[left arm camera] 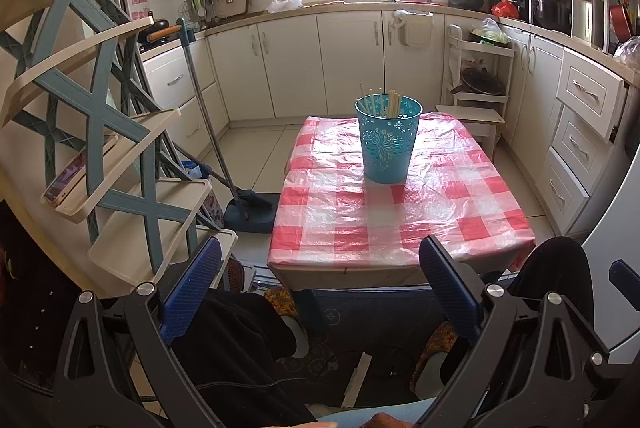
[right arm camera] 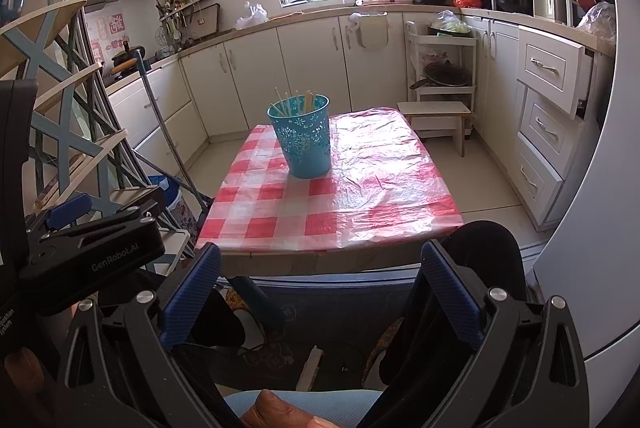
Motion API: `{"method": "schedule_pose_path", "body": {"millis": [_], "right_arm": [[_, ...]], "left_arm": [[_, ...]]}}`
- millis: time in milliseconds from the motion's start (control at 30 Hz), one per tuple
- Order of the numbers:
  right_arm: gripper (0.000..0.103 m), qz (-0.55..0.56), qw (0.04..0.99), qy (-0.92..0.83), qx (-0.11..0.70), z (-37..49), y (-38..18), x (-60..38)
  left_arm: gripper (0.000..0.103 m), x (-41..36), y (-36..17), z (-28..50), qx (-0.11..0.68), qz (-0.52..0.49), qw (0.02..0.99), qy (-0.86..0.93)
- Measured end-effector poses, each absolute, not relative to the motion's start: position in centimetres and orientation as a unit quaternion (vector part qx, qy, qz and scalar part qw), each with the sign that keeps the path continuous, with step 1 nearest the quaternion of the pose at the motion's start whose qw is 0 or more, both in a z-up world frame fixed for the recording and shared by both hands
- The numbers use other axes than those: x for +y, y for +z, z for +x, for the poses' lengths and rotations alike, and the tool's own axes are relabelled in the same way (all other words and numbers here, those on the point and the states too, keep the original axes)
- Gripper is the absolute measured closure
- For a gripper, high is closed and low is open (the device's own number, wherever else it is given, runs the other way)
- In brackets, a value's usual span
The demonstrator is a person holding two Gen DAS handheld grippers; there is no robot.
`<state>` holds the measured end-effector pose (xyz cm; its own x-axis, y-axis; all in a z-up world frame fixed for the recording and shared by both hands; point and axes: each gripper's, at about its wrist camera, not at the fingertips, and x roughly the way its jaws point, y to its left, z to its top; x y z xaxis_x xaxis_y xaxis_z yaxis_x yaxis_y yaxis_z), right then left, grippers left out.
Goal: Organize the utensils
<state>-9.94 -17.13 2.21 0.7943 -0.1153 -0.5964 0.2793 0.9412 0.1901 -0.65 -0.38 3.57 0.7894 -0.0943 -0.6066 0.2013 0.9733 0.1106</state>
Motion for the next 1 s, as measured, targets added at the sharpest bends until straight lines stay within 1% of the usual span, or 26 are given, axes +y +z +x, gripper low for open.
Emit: {"method": "schedule_pose_path", "body": {"millis": [1000], "right_arm": [[0.007, 0.133, 0.938, -0.106, 0.303, -9.88, 2.14, -16.73]], "left_arm": [[0.008, -0.39, 3.47, -0.66, 0.316, 0.085, 0.942, -0.08]]}}
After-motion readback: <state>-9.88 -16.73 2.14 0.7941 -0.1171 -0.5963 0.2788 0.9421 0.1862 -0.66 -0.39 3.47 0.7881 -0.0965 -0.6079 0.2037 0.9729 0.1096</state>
